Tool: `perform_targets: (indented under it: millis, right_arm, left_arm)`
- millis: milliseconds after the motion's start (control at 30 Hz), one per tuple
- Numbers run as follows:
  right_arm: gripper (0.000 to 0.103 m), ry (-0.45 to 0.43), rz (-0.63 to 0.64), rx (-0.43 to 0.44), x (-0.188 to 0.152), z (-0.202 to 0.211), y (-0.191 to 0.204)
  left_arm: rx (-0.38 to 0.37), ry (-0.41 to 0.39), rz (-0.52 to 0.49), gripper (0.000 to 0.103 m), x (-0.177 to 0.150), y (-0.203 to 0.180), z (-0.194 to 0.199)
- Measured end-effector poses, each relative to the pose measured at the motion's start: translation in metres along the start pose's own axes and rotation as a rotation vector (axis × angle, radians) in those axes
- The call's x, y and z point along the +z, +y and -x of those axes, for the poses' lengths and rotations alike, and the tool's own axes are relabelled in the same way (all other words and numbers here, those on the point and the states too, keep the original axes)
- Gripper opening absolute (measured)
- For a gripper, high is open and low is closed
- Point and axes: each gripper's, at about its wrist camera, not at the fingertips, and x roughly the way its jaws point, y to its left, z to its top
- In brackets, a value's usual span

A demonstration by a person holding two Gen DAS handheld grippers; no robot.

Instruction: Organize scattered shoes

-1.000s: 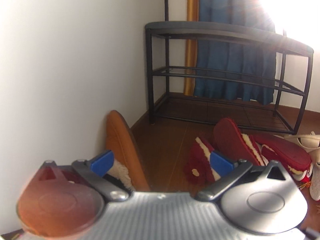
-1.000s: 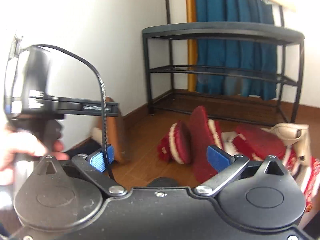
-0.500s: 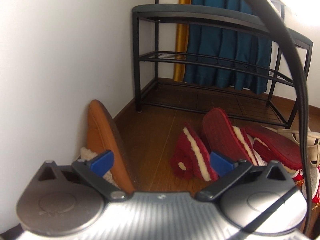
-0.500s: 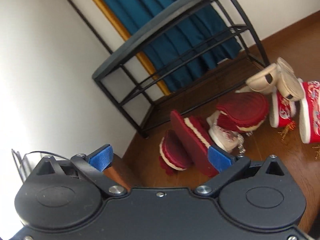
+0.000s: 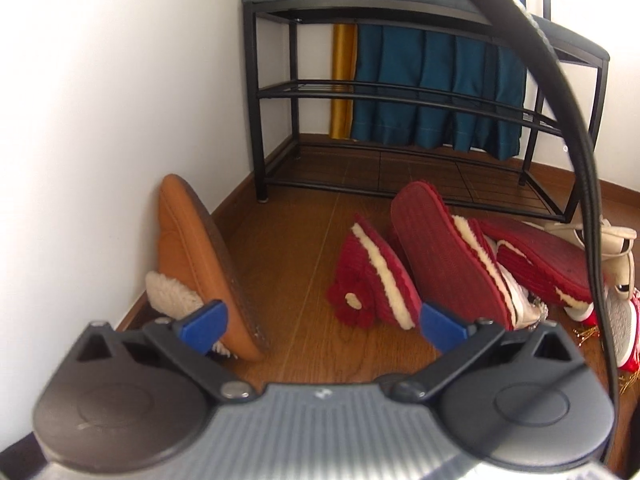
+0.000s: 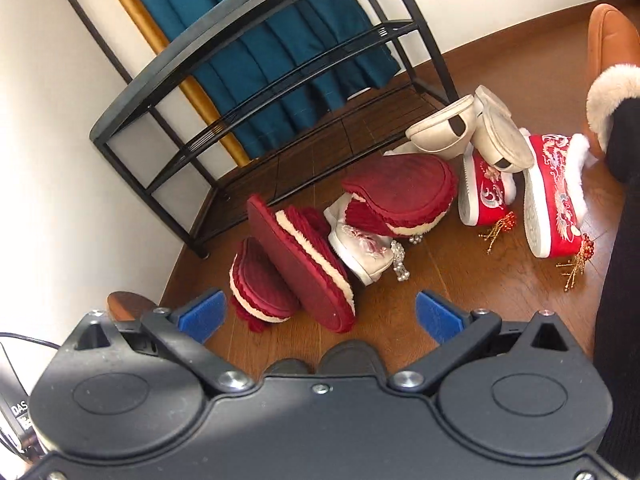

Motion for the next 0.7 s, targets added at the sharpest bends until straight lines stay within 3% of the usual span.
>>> perform_targets:
  millis: [167, 233, 433, 633, 700]
  right_arm:
    - [0.103, 0.021, 0.005, -0.073, 0.001, -0.002, 0.001]
    - [0.103, 0.035, 0.006, -0.039, 0.003, -0.028, 0.004]
    - [0.103, -0.022, 0.043, 0.027, 0.003, -0.016, 0.015]
    - [0.103, 0.049, 0.052, 0.119, 0.002, -0.023, 0.011]
    - [0.103, 0.022, 0.075, 0.144, 0.002, -0.021, 0.007]
  left_arm:
    - [-0.011, 0.003, -0.002, 0.102, -0.001, -0.001, 0.002]
    - [-0.015, 0.003, -0.001, 0.102, 0.000, -0.001, 0.003]
    - [-0.028, 0.005, -0.003, 0.102, -0.001, -0.003, 0.004]
    - [-0.027, 0.008, -0.012, 0.102, -0.004, -0.003, 0.003]
    - [-0.025, 0.005, -0.017, 0.102, -0.005, -0.003, 0.001]
